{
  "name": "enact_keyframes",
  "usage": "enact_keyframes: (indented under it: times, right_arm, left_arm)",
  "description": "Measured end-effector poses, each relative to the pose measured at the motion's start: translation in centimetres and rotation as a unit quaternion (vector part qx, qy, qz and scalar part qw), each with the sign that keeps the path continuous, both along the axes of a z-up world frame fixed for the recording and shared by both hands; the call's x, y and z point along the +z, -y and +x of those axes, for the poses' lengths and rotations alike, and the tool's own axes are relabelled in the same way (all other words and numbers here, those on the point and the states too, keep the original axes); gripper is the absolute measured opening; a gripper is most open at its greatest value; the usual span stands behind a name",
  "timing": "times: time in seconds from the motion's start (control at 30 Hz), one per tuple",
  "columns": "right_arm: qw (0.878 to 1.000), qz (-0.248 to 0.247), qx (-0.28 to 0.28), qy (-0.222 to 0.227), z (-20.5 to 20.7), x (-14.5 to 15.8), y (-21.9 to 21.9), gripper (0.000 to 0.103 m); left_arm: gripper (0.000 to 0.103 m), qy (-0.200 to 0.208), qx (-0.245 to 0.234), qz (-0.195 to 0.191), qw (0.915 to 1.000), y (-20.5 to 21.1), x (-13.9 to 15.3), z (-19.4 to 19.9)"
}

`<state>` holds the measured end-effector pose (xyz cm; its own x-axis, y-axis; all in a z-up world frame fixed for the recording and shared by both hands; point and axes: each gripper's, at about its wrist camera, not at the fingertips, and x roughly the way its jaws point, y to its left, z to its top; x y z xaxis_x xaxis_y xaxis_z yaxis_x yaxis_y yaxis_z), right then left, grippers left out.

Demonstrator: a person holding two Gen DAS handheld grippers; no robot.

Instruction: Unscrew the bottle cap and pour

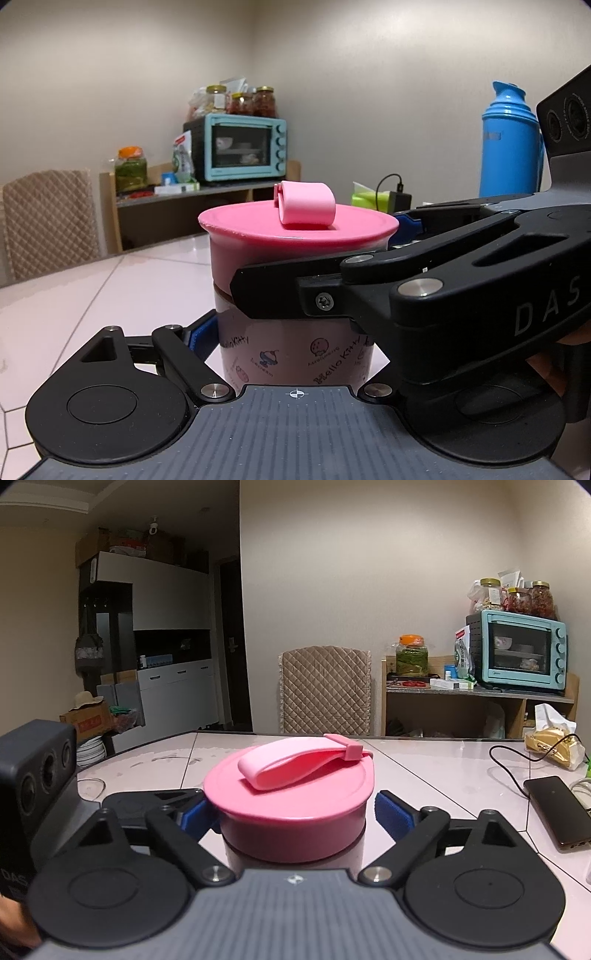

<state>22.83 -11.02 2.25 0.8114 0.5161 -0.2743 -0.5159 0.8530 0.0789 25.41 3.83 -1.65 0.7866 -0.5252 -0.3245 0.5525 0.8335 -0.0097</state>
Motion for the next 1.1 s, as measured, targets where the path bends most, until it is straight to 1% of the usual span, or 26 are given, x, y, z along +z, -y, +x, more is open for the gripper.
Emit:
enact_keyframes:
  times: [0.1,0.4,0.53,0.67,0.73,0.83,0.9,0.93,1.1]
  right_arm:
    - [1.0,-0.004,0.006,0.002,-0.1,0.0,-0.4,0.086]
    - [1.0,-0.018,0.018,0.013,-0.4,-0.1,-0.8,0.085]
    - [0.997,-0.024,0.065,0.022,0.0,-0.2,0.3,0.085]
    - [0.992,-0.033,0.124,0.021,1.5,0.2,1.6,0.085]
    - [0.987,-0.035,0.156,0.018,2.3,0.4,2.2,0.085]
    - [0.975,-0.038,0.216,0.02,3.7,0.6,3.3,0.085]
    - [0.969,-0.037,0.245,0.02,4.4,0.7,3.8,0.085]
    - [0.962,-0.037,0.27,0.018,5.1,0.9,4.2,0.085]
    - [0.934,-0.042,0.353,0.019,7.1,1.4,5.0,0.085]
  left_arm:
    - [0.089,-0.001,0.003,0.0,1.0,-0.2,-0.1,0.0]
    - [0.089,-0.002,-0.003,-0.002,1.0,-0.7,-0.3,0.0]
    - [0.089,0.002,-0.013,-0.003,0.9999,-0.9,-0.4,0.0]
    - [0.089,0.001,-0.015,-0.006,0.9999,-0.9,-0.4,0.2]
    - [0.089,0.0,-0.016,-0.008,0.9998,-1.0,-0.4,0.3]
    - [0.089,0.002,-0.017,-0.007,0.9998,-0.9,-0.4,0.4]
    - [0.089,0.002,-0.018,-0.007,0.9998,-0.9,-0.4,0.4]
    - [0.089,0.002,-0.018,-0.007,0.9998,-1.0,-0.4,0.5]
    - [0.089,0.003,-0.019,-0.007,0.9998,-0.9,-0.3,0.7]
